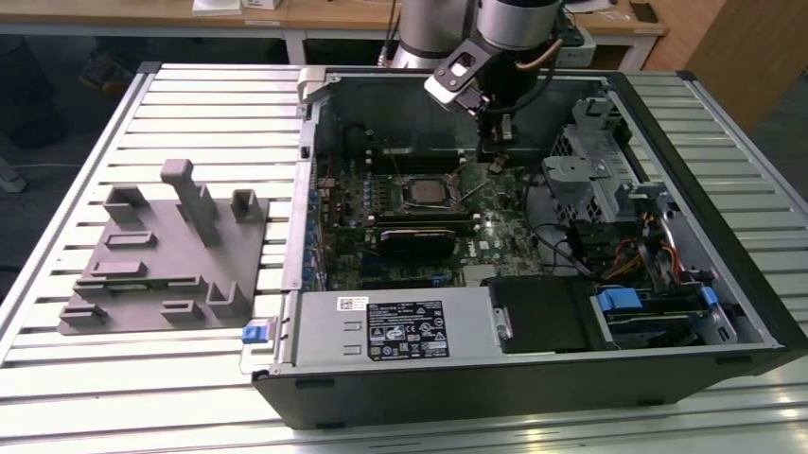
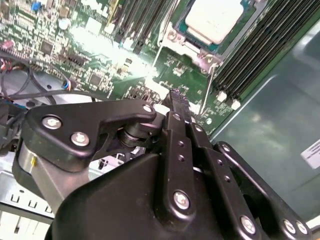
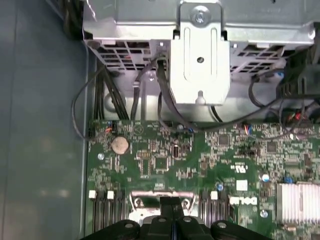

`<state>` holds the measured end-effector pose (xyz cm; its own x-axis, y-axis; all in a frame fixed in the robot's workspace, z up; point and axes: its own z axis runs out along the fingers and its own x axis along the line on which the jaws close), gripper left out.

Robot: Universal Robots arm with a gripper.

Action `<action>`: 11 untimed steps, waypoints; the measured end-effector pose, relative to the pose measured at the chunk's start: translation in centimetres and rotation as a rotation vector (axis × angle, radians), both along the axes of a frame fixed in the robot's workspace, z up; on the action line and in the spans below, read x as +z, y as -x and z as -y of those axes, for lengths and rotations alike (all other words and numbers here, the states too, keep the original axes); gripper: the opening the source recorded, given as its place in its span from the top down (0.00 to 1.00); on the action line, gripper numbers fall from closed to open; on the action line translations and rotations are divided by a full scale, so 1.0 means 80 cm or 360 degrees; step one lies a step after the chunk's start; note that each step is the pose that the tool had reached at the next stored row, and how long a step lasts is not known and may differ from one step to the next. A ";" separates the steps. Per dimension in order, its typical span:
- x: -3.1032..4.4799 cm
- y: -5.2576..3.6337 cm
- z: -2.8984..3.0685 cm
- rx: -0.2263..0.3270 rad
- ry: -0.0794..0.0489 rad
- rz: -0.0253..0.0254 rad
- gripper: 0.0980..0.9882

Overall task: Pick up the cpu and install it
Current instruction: 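Close the cpu cover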

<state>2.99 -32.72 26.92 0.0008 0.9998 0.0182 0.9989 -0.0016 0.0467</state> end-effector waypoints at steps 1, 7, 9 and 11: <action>-0.0005 -0.003 -0.0005 0.0001 0.0000 -0.00025 0.99; -0.0034 -0.016 -0.0074 0.0000 0.0011 -0.00270 0.99; -0.0048 -0.019 -0.0086 0.0000 0.0011 -0.00366 0.99; -0.0062 -0.022 -0.0091 0.0000 0.0011 -0.00439 0.99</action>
